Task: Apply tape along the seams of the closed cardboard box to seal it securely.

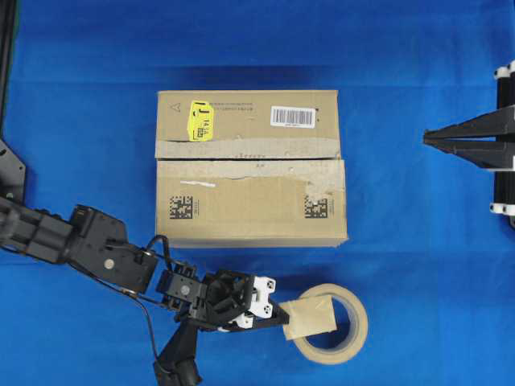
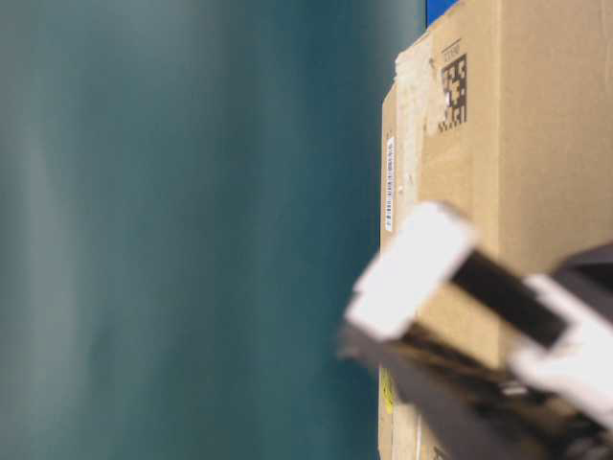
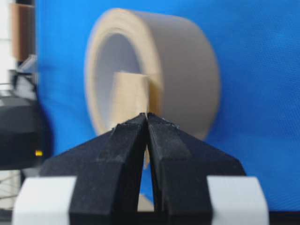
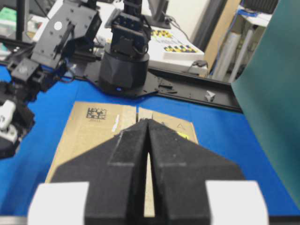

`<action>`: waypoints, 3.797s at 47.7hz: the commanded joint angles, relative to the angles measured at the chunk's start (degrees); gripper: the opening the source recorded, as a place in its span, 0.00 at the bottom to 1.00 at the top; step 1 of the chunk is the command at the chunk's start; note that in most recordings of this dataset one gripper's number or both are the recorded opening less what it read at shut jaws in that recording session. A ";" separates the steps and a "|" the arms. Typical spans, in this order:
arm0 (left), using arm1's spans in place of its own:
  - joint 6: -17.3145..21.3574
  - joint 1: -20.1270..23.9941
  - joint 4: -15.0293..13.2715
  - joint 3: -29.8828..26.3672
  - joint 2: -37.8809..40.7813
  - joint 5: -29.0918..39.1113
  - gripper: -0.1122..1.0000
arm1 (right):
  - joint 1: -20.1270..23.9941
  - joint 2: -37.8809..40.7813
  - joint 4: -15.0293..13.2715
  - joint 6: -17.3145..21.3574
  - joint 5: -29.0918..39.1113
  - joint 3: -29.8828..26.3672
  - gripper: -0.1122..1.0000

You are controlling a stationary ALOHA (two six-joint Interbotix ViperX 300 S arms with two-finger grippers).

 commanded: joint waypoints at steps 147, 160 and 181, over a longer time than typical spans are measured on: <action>23.12 23.29 0.44 10.11 -27.60 30.06 0.12 | -0.18 6.59 -3.69 -0.18 3.25 -5.54 0.10; 22.85 23.47 0.44 9.84 -27.33 30.15 0.12 | -0.18 8.79 -3.69 0.26 2.29 -5.98 0.10; 22.68 23.38 0.44 9.93 -27.33 30.23 0.12 | -0.70 28.48 -2.64 1.49 -0.70 -16.44 0.10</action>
